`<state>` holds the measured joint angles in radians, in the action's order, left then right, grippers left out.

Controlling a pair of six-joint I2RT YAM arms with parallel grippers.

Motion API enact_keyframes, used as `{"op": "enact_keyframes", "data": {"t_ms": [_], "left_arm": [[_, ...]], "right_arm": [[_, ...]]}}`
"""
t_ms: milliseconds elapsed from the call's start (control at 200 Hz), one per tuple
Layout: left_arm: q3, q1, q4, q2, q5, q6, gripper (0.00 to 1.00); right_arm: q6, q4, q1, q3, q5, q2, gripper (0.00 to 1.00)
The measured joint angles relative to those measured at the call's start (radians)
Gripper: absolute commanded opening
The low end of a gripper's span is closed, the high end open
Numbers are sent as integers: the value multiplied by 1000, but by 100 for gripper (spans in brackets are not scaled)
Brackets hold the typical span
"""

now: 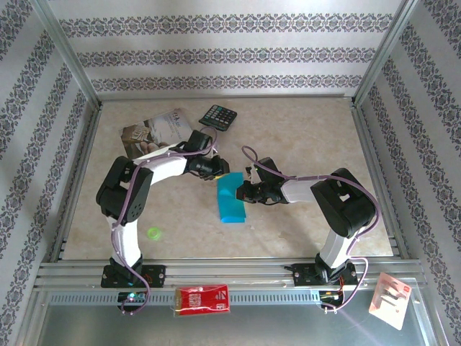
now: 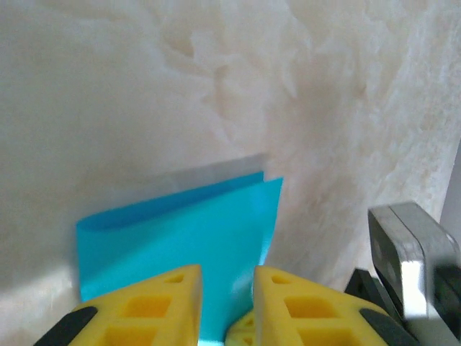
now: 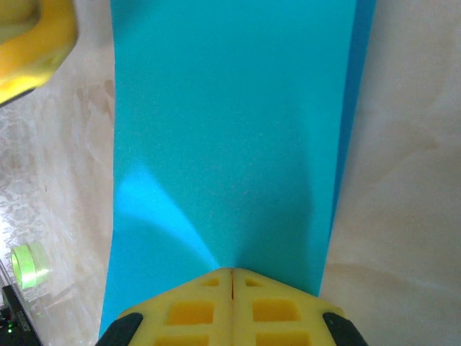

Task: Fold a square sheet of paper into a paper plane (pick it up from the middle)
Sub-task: First fold the square sheet of paper in half at the center of the table.

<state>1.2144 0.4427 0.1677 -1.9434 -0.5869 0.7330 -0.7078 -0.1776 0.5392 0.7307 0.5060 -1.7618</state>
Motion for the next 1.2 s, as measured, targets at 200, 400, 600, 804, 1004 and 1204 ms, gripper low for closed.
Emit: {"op": "enact_keyframes", "data": {"t_ms": [200, 400, 600, 804, 1004, 1204], "left_arm": [[11, -31, 3, -78, -11, -13, 24], [12, -58, 8, -74, -15, -30, 26], [-68, -48, 4, 58, 12, -6, 28], [-168, 58, -84, 121, -20, 82, 23], [-183, 47, -89, 56, -3, 87, 22], [-206, -7, -89, 58, -12, 64, 23]], "right_arm": [[0, -4, 0, -3, 0, 2, 0], [0, -13, 0, -8, -1, 3, 0], [-1, -22, 0, -14, -4, 5, 0], [0, -22, 0, -14, -3, 5, 0], [0, -21, 0, -13, -3, 5, 0], [0, -21, 0, -13, -3, 5, 0]]}}
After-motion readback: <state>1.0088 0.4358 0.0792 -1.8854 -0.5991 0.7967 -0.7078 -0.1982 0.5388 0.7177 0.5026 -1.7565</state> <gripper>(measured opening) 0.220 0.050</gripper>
